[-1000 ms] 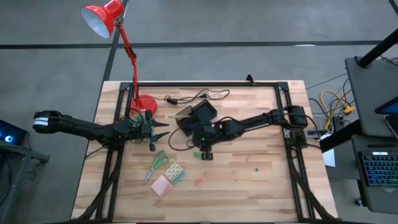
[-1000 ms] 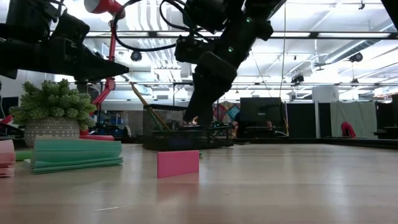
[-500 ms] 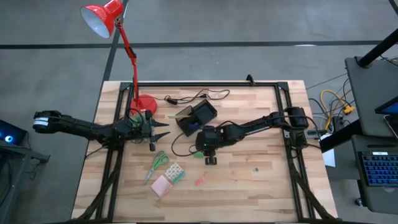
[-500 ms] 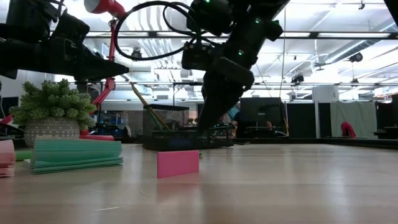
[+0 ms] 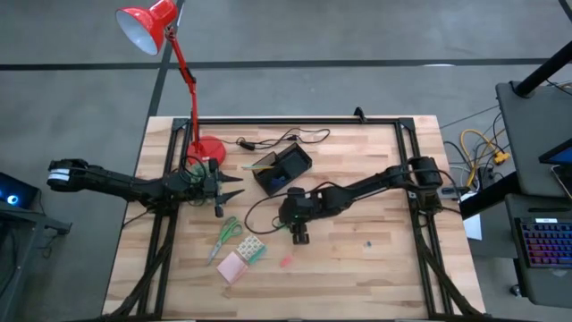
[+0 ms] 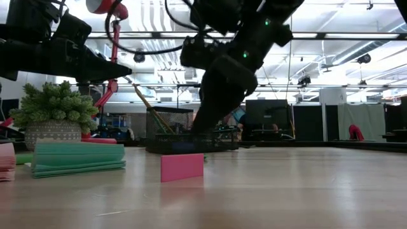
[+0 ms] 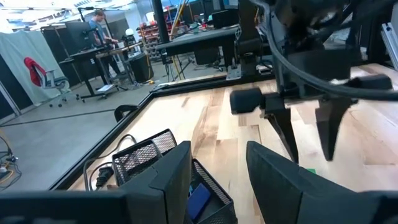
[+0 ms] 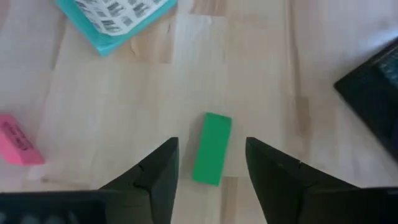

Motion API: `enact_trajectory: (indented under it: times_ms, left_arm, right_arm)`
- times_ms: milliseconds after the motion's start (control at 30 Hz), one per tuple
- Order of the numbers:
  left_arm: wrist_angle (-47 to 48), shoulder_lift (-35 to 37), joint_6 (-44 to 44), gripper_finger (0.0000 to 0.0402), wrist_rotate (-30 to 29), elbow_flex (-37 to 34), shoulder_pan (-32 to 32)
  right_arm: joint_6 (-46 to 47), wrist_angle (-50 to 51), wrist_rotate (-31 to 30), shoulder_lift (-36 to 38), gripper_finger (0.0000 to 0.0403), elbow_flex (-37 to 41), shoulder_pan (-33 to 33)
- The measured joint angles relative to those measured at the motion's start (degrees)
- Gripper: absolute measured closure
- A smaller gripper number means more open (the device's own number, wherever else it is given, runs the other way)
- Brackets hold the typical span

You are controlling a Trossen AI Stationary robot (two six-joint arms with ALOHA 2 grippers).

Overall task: Pick and place office supplies into organizer
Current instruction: Put the green eraser into the black desk organizer

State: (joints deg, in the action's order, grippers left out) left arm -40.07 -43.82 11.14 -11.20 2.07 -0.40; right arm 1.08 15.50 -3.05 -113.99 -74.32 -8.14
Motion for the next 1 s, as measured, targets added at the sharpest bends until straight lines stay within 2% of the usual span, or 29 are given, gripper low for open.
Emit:
enact_trajectory:
  times_ms: [233,600,767,1000]
  left_arm:
    - [0.0,0.0,0.0,0.0259,0.0,0.0,0.0]
    - [0.0,0.0,0.0,0.0259,0.0,0.0,0.0]
    - [0.0,0.0,0.0,0.0259,0.0,0.0,0.0]
    - [0.0,0.0,0.0,0.0259,0.0,0.0,0.0]
  right_arm:
    - [1.6,-1.3,0.0,-4.1,0.0214,-0.1,0.0]
    - [1.9,-1.5,0.1,-5.5,0.0221,-0.3,0.3]
    - [2.1,-1.3,0.2,-5.4,0.0251,-0.4,0.3]
    - [1.3,-0.7,0.4,-5.4,0.0317,-0.4,1.0]
